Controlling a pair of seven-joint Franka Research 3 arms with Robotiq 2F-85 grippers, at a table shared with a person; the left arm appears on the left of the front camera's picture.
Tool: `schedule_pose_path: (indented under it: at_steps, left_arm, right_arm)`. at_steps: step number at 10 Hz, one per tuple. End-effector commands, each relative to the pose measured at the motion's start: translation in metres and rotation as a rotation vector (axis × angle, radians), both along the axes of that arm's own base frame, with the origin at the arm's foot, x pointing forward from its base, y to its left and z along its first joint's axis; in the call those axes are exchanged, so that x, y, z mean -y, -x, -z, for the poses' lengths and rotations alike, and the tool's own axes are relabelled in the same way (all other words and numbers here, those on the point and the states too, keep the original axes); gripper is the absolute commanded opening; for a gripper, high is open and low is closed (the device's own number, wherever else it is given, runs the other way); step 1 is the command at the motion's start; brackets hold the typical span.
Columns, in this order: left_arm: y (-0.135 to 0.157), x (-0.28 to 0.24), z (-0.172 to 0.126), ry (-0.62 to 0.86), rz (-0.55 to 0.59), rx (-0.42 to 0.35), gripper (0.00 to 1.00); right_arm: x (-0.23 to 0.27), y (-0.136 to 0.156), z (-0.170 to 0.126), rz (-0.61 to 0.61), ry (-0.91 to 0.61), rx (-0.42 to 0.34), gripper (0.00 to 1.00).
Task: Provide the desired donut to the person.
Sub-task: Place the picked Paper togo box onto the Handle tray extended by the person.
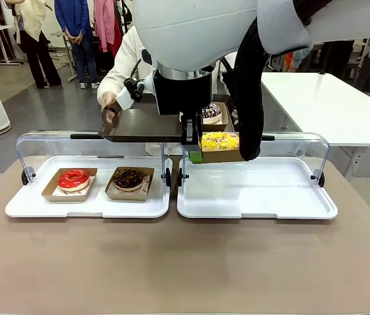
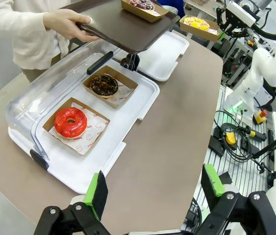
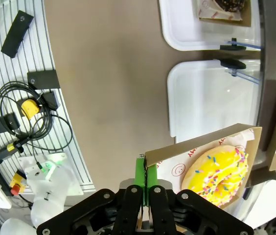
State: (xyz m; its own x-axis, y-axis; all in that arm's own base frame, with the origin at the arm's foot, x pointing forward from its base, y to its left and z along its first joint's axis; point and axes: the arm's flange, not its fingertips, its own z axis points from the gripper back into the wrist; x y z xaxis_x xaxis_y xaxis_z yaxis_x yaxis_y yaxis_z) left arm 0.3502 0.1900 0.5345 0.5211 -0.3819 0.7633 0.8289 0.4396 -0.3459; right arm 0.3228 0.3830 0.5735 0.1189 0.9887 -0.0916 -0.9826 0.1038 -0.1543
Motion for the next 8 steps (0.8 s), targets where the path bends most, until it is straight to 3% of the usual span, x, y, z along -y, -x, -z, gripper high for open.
schedule_pose_path:
  at_steps: [1,8]
  left_arm:
    - [0.0003,-0.0001,-0.0015,0.018,0.005,0.019,1.00]
    - [0.0003,-0.0001,-0.0015,0.018,0.005,0.019,1.00]
  right_arm:
    - [0.0034,0.0046,0.0026,0.003,-0.001,0.003,0.00]
    - [0.0000,0.0000,0.0000,0.000,0.000,0.000,0.02]
